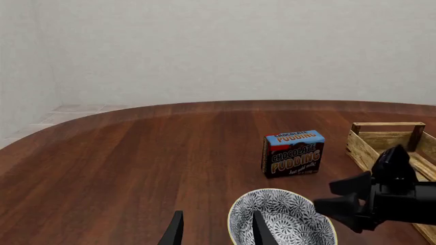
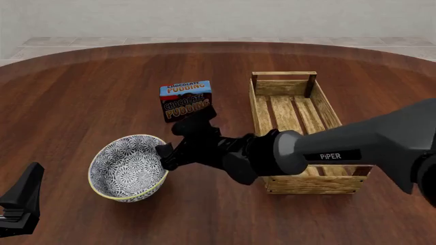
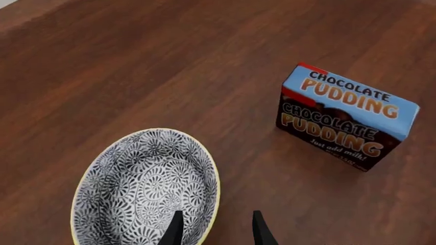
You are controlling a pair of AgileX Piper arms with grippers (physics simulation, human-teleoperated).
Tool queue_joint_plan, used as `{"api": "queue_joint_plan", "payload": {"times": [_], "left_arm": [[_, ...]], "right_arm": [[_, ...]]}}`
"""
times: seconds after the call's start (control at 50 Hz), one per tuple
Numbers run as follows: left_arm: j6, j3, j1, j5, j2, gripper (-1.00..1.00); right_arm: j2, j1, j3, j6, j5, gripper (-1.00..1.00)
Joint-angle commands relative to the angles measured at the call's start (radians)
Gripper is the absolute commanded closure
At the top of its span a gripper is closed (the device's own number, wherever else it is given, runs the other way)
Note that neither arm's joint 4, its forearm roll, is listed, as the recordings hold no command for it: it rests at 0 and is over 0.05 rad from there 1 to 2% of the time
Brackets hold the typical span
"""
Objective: Pick up the bowl on the left and put it in the tray.
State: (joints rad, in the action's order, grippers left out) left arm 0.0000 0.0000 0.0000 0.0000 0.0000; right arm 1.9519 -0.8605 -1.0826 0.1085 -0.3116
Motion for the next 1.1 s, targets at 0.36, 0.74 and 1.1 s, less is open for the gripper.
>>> {"api": "queue_joint_plan", "payload": {"times": [0.36, 0.74, 1.1], "left_arm": [[0.000, 0.000, 0.000, 0.000, 0.000, -1.00], [0.000, 0.000, 0.000, 0.000, 0.000, -1.00], [0.000, 0.000, 0.000, 0.000, 0.000, -1.00]], "right_arm": [[0.053, -0.005, -0.057, 0.024, 0.034, -1.00], [0.083, -0.024, -0.075, 0.050, 0.048, -1.00], [0.121, -0.031, -0.080, 0.063, 0.036, -1.00]]}}
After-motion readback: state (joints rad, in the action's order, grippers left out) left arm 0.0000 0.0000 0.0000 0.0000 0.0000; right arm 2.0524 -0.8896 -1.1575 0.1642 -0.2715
